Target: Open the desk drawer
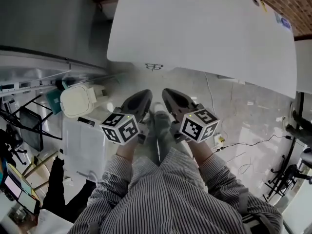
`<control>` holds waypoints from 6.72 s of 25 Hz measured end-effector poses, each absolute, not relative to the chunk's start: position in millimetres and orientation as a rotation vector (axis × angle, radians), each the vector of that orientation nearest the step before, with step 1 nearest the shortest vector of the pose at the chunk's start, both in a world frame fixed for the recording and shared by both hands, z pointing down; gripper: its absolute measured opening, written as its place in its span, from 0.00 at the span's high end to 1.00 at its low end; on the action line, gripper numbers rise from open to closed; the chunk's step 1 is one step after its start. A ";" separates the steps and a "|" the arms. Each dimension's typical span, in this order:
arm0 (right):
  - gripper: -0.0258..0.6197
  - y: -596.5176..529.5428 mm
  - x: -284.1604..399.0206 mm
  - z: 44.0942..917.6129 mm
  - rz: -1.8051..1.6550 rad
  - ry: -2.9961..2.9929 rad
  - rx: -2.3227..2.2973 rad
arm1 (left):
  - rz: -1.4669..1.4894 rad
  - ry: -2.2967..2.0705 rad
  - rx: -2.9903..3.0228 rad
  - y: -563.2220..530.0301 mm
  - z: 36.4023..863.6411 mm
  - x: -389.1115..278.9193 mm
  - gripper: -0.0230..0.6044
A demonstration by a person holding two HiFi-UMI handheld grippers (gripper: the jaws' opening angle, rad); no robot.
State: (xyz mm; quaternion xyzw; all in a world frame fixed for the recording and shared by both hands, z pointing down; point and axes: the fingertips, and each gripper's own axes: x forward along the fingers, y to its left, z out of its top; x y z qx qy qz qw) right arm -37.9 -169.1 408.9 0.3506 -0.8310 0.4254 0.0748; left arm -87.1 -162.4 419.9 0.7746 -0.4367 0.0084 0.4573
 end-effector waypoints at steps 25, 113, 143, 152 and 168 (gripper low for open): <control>0.93 -202.3 -50.1 521.9 1.453 -2.426 1.050 | 0.002 -1.077 1.800 -203.2 529.3 -90.5 0.94; 0.84 -301.0 -26.5 669.3 2.285 -2.346 1.501 | -0.400 -0.987 1.568 -303.8 664.2 -92.1 0.77; 0.90 -299.8 -32.8 670.8 2.416 -2.388 1.339 | -0.567 -0.880 1.490 -301.0 664.2 -93.3 0.88; 0.90 -285.3 -32.9 669.3 2.431 -2.377 1.315 | -0.659 -0.807 1.472 -290.2 650.1 -86.7 0.88; 0.90 -253.9 -32.6 666.4 2.450 -2.343 1.271 | -0.583 -0.855 1.424 -255.4 656.6 -87.0 0.88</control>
